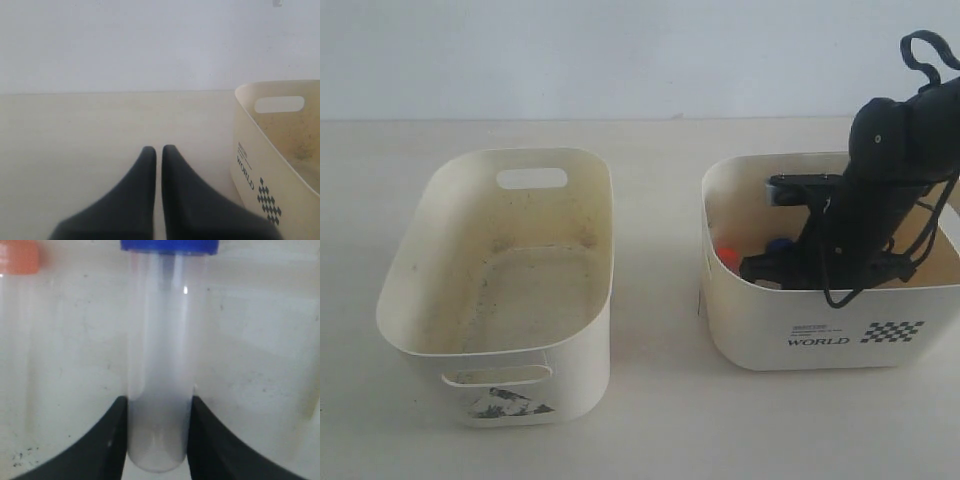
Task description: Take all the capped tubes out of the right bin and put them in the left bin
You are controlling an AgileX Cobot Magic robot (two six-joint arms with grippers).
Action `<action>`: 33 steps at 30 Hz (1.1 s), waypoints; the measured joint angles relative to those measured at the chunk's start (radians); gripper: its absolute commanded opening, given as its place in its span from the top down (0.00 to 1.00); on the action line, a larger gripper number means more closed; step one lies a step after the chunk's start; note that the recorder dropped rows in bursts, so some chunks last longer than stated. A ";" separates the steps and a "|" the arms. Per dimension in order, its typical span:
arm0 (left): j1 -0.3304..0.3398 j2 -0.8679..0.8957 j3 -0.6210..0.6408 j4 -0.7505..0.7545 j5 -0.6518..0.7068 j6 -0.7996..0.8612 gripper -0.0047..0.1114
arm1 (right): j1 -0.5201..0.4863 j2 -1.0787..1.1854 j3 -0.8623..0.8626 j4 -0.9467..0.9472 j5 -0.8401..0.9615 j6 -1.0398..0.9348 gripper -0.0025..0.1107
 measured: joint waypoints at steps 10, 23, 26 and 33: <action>0.000 0.000 0.000 0.000 0.000 0.000 0.92 | 0.000 -0.108 0.011 0.010 0.003 -0.003 0.98; 0.000 0.000 0.000 0.000 0.000 0.000 0.92 | 0.001 -0.293 0.011 0.002 -0.003 -0.004 0.98; 0.000 0.000 0.000 0.000 0.000 0.000 0.92 | 0.001 -0.320 0.011 0.001 -0.013 -0.004 0.98; 0.000 0.000 0.000 0.000 0.000 0.000 0.92 | 0.001 -0.414 0.011 -0.002 -0.031 -0.004 0.98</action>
